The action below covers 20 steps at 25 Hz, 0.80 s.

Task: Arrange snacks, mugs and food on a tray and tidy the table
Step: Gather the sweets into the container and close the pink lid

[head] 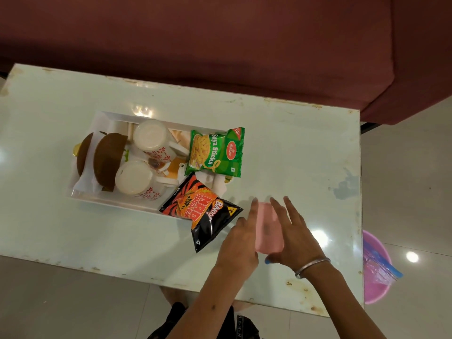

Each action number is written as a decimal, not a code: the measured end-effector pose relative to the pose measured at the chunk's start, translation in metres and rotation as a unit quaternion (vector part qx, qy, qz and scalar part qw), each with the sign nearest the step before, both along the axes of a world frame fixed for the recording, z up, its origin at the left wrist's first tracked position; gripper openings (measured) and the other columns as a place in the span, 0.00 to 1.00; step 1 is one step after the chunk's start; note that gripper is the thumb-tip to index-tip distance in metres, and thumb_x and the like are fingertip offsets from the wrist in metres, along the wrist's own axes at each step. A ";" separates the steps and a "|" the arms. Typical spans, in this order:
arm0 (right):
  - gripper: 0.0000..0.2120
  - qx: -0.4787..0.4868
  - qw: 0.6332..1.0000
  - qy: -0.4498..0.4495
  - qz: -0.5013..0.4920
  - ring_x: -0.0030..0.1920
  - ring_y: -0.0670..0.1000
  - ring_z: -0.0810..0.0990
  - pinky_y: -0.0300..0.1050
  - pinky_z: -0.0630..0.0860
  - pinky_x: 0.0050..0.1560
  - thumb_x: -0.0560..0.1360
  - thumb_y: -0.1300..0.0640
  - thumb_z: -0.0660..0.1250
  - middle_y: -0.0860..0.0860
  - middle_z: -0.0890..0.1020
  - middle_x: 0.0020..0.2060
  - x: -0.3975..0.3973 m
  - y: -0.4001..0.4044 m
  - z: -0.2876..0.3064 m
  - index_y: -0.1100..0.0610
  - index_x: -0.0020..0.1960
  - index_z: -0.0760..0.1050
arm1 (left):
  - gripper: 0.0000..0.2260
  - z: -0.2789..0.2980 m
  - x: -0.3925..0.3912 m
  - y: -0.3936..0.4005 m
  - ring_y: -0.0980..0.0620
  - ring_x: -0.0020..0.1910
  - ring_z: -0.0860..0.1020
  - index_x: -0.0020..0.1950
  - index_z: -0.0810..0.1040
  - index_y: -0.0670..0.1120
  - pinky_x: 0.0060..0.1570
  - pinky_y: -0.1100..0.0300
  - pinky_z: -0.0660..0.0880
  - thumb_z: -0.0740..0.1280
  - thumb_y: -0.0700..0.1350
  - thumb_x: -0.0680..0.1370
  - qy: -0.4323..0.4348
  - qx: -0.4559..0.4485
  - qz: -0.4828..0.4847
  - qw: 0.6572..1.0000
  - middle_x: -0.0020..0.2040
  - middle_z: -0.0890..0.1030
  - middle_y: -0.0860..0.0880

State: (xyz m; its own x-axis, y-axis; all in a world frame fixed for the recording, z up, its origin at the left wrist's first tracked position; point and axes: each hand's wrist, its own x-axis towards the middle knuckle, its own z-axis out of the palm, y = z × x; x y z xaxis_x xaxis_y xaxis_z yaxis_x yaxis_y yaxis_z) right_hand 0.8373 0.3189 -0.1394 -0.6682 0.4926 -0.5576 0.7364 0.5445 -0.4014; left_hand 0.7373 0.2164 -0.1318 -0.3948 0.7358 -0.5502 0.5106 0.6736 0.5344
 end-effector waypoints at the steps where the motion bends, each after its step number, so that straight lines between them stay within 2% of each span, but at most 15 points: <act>1: 0.64 -0.020 1.000 -0.009 -0.011 0.73 0.57 0.62 0.52 0.73 0.63 0.55 0.50 0.81 0.50 0.42 0.77 0.000 0.002 0.000 0.47 0.75 0.39 | 0.52 0.000 -0.001 0.005 0.45 0.52 0.77 0.71 0.31 0.60 0.44 0.53 0.75 0.71 0.35 0.69 0.013 -0.016 -0.023 1.000 0.57 0.72 0.43; 3: 0.63 -0.039 0.999 -0.017 -0.019 0.68 0.57 0.70 0.51 0.75 0.60 0.56 0.53 0.81 0.50 0.44 0.77 -0.001 0.004 0.001 0.49 0.75 0.40 | 0.54 -0.003 -0.005 0.014 0.43 0.52 0.77 0.71 0.31 0.59 0.45 0.51 0.76 0.72 0.36 0.68 0.017 -0.050 -0.050 0.997 0.56 0.74 0.41; 7: 0.63 -0.049 0.998 -0.027 -0.024 0.66 0.57 0.72 0.49 0.74 0.60 0.57 0.55 0.81 0.51 0.43 0.77 -0.003 0.004 0.000 0.53 0.75 0.38 | 0.55 -0.009 -0.011 0.018 0.42 0.56 0.76 0.73 0.34 0.57 0.48 0.49 0.75 0.76 0.39 0.66 -0.029 -0.074 -0.047 0.996 0.57 0.75 0.40; 11: 0.62 -0.037 0.998 -0.058 -0.011 0.59 0.58 0.78 0.49 0.77 0.54 0.59 0.55 0.80 0.52 0.37 0.76 -0.007 0.001 0.000 0.54 0.75 0.36 | 0.54 -0.012 -0.010 0.017 0.43 0.56 0.76 0.73 0.34 0.57 0.50 0.50 0.76 0.75 0.41 0.67 -0.019 -0.078 -0.042 0.996 0.57 0.75 0.40; 20: 0.61 -0.006 0.994 -0.111 -0.017 0.55 0.57 0.80 0.49 0.79 0.48 0.62 0.55 0.78 0.52 0.34 0.75 -0.013 -0.004 0.003 0.52 0.74 0.32 | 0.52 -0.009 -0.009 0.025 0.43 0.56 0.76 0.74 0.34 0.53 0.52 0.51 0.76 0.74 0.40 0.68 -0.021 -0.118 -0.053 0.991 0.57 0.75 0.39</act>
